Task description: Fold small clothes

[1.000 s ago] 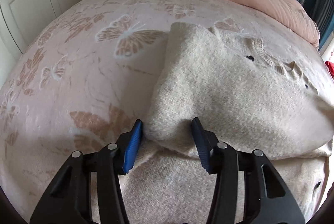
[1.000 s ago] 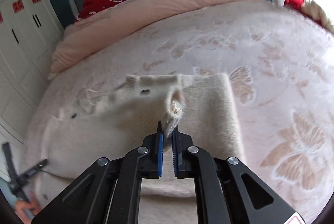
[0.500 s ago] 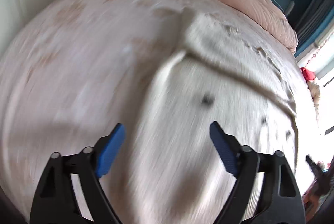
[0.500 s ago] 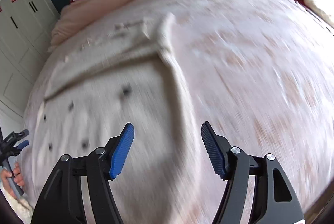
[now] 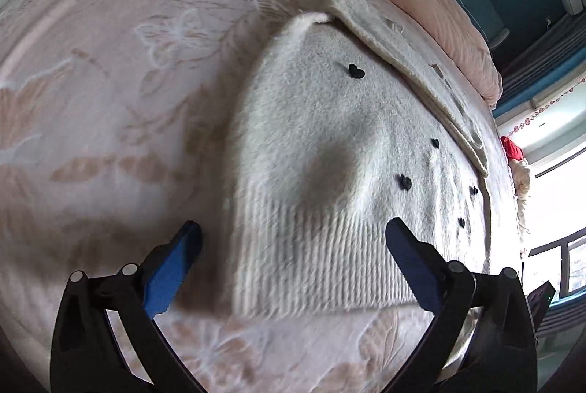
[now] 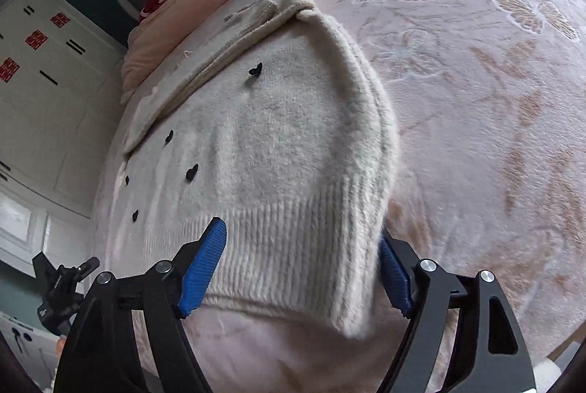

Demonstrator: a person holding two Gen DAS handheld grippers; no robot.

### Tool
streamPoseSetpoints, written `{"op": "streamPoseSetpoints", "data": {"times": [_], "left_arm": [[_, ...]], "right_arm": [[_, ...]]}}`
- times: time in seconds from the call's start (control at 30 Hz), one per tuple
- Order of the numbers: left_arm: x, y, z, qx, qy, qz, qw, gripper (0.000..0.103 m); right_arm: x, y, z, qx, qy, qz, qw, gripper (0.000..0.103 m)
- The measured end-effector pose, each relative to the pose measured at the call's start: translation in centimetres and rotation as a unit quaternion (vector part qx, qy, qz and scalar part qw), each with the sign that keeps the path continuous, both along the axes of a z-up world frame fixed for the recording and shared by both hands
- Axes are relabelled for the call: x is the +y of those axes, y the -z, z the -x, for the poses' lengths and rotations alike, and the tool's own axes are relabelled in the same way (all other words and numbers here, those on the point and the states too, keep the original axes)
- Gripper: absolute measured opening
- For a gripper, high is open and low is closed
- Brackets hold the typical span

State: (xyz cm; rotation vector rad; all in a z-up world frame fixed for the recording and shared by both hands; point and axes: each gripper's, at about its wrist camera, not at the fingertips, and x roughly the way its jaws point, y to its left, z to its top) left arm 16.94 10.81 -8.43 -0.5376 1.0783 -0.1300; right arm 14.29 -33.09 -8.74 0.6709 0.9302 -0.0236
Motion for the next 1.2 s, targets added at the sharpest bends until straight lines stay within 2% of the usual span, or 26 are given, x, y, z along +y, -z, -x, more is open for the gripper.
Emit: {"op": "streamPoseSetpoints", "data": {"times": [0.1,0.13,0.17,0.2,0.23,0.27,0.3,0.33,0.47,0.6,0.73,0.87,0.97,1.03,1.07,1.13,1.2], "left_arm": [[-0.6,0.1,-1.3,0.008,-0.007,0.011,0.9999,0.098],[-0.7,0.1,-1.5,0.01,-0.011,0.011,0.9998,0.096],[-0.6,-0.1,-1.5,0.006,-0.014,0.012,0.9998,0.082],[-0.5,-0.2,-1.5,0.008,-0.012,0.014,0.9998,0.068],[-0.4,-0.2,-1.7,0.017,-0.006,0.02,0.9996,0.043],[-0.1,-0.2,-1.8,0.023,-0.005,0.024,0.9994,0.022],[0.4,-0.2,-1.6,0.03,-0.009,0.031,0.999,0.013],[0.8,-0.3,-1.4,0.033,-0.01,0.037,0.9987,0.008],[2.5,-1.8,0.4,0.027,-0.014,0.029,0.9991,0.006],[3.1,-3.8,3.0,0.019,0.008,0.04,0.999,0.006],[3.6,-5.9,6.5,0.021,0.037,0.032,0.9986,0.006],[4.7,-7.0,11.3,0.044,0.077,0.009,0.996,0.006],[5.1,-5.9,14.4,0.068,0.094,0.008,0.9932,0.007],[4.5,-3.9,15.4,0.085,0.096,0.016,0.9916,0.007],[4.2,-2.9,15.5,0.091,0.09,0.03,0.9913,0.007],[3.4,-1.1,15.2,0.108,0.082,0.061,0.9889,0.008],[2.7,-0.4,14.9,0.111,0.068,0.06,0.9897,0.009]], "right_arm": [[0.6,0.3,-1.1,-0.002,0.004,-0.013,1.0,0.077],[0.7,0.3,-1.3,-0.002,0.005,-0.012,1.0,0.074],[0.7,0.2,-1.4,-0.001,0.007,-0.01,1.0,0.059],[0.7,0.2,-1.6,0.005,0.004,-0.015,1.0,0.027],[0.5,0.3,-1.6,0.012,0.004,-0.023,1.0,0.012],[0.2,0.3,-1.3,0.015,0.009,-0.032,0.999,0.013],[0.1,0.1,-0.8,0.012,0.013,-0.034,0.999,0.012],[0.0,-0.5,-0.3,0.007,0.013,-0.025,1.0,0.012],[0.2,-3.1,1.7,-0.016,0.003,-0.017,1.0,0.01],[0.4,-4.8,3.5,-0.022,-0.008,-0.014,1.0,0.01],[1.0,-6.0,7.0,-0.001,-0.047,0.001,0.999,0.01],[2.4,-5.6,12.7,0.051,-0.116,0.041,0.991,0.01],[2.6,-3.6,16.8,0.087,-0.132,0.035,0.987,0.011],[2.2,-2.0,17.7,0.09,-0.114,0.014,0.989,0.012],[2.0,-1.1,17.7,0.091,-0.104,-0.001,0.99,0.012],[2.3,-0.7,17.3,0.084,-0.097,0.002,0.992,0.012],[2.9,-1.2,16.6,0.082,-0.107,0.015,0.991,0.018]]}}
